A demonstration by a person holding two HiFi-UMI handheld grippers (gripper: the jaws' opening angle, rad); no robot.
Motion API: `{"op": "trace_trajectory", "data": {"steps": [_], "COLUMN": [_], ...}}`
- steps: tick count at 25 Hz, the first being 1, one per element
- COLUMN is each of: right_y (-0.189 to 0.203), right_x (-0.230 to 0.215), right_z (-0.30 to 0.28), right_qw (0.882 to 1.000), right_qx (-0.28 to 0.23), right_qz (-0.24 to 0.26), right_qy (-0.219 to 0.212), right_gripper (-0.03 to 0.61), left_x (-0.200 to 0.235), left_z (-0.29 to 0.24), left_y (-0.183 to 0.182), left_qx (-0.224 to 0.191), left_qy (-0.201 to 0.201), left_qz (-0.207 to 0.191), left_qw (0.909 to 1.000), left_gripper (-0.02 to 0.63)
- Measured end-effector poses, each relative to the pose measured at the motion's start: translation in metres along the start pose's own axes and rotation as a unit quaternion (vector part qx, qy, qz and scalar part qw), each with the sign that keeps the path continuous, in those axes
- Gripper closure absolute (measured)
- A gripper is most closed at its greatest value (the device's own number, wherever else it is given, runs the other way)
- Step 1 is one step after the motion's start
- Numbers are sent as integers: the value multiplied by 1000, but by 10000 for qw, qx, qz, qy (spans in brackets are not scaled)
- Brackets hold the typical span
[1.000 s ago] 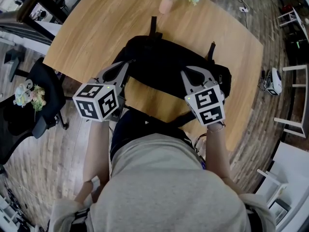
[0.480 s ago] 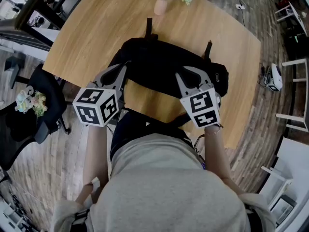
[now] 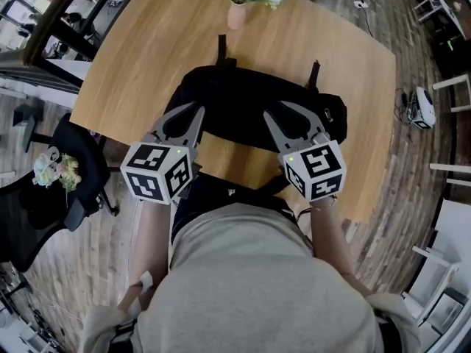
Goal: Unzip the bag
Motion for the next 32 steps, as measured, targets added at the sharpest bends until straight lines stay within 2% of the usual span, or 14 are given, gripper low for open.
{"op": "trace_trajectory", "data": {"steps": [3, 7, 9, 10, 13, 19, 25, 32], "right_y": [-1, 2, 2, 3, 7, 13, 22, 34], "right_x": [-6, -12, -11, -9, -5, 5, 13, 13], "right_z": [9, 19, 23, 25, 31, 45, 51, 57], "right_qw": [9969, 9829, 9779, 9771, 9756, 9684, 9649, 9635], "right_qx": [-493, -1055, -1183, -1214, -1358, -1656, -1607, -1555], "right_qz": [-615, -1509, -1724, -1747, -1726, -1861, -2078, -2164], "right_qy": [82, 64, 24, 28, 13, -114, -3, 243], "right_gripper": [459, 471, 483, 486, 572, 572, 572, 572], "left_x": [-15, -31, -37, -40, -52, -74, -90, -104], "left_z": [-8, -18, -22, -24, -30, -34, -41, -49], "left_y": [-2, -4, -4, -4, -2, 4, 13, 21], "left_qx": [28, 41, 62, 79, 157, 168, 291, 565], "left_qy": [244, 465, 581, 656, 954, 1532, 1462, 1685], "left_qz": [-105, -130, -126, -127, -202, -376, -610, -531], "left_qw": [9996, 9988, 9982, 9977, 9951, 9873, 9869, 9826], "left_gripper": [591, 592, 592, 592, 592, 594, 594, 594]}}
Point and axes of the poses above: the fingertips, and each gripper's own axes: z backward along the fingers, x to its left, y out of its underside, the point moved 9 cm from there along z, backward along the fingers, and after that the axes turned 8 degrees about -y, right-handed, at the moved point
